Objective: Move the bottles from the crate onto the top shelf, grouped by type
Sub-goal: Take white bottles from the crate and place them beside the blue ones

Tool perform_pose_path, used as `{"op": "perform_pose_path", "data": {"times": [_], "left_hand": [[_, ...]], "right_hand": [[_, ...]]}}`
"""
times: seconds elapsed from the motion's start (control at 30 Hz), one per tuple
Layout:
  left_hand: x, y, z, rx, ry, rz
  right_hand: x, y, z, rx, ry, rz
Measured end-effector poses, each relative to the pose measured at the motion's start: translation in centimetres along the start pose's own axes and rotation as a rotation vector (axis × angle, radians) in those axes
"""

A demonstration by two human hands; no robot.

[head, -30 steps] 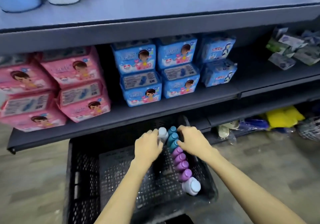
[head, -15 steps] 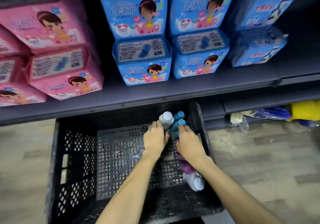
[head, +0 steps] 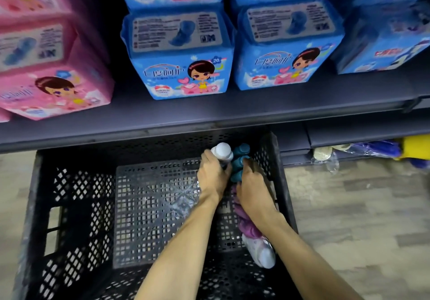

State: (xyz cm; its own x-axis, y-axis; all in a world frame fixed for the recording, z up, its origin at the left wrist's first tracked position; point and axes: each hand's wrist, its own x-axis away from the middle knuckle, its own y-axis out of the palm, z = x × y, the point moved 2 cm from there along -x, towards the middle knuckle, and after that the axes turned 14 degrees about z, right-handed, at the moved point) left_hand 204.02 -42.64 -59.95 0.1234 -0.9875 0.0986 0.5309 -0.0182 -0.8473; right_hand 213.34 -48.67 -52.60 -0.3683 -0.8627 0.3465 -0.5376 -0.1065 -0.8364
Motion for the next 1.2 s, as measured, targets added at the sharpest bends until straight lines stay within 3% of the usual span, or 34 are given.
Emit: {"op": "perform_pose_path", "data": {"times": [0.17, 0.3, 0.4, 0.47, 0.53, 0.73, 0.83, 0.9, 1.2], "left_hand": [[-0.2, 1.8, -1.2, 0.112, -0.108, 0.010], [-0.4, 3.3, -1.9, 0.145, -0.179, 0.016], [-0.6, 4.3, -2.2, 0.149, -0.204, 0.034], [-0.8, 4.7, -2.5, 0.157, -0.221, 0.060], [-0.9, 5.1, -2.9, 0.182, -0.228, 0.077], [-0.8, 5.5, -4.0, 0.271, -0.204, 0.104], [-0.8, 5.0, -4.1, 0.266, -0.188, 0.136], [-0.8, 4.3, -4.2, 0.265, -0.161, 0.144], [1.9, -2.6, -3.2, 0.219, 0.009, 0.113]], "right_hand": [[0.6, 1.0, 0.5, -0.078, 0.006, 0.031], [0.4, 1.5, 0.9, 0.106, -0.082, 0.205], [0.0, 1.5, 0.7, 0.154, -0.095, 0.227], [-0.2, 1.6, 0.4, 0.144, -0.061, 0.190], [-0.3, 1.7, 0.1, -0.047, 0.001, 0.071], [-0.2, 2.1, 0.3, -0.132, 0.004, 0.060], [-0.3, 1.9, 0.5, 0.104, -0.103, 0.226], [-0.2, 1.8, 0.2, 0.130, -0.162, 0.275], [0.8, -1.7, -2.0, 0.110, -0.224, 0.255]]}}
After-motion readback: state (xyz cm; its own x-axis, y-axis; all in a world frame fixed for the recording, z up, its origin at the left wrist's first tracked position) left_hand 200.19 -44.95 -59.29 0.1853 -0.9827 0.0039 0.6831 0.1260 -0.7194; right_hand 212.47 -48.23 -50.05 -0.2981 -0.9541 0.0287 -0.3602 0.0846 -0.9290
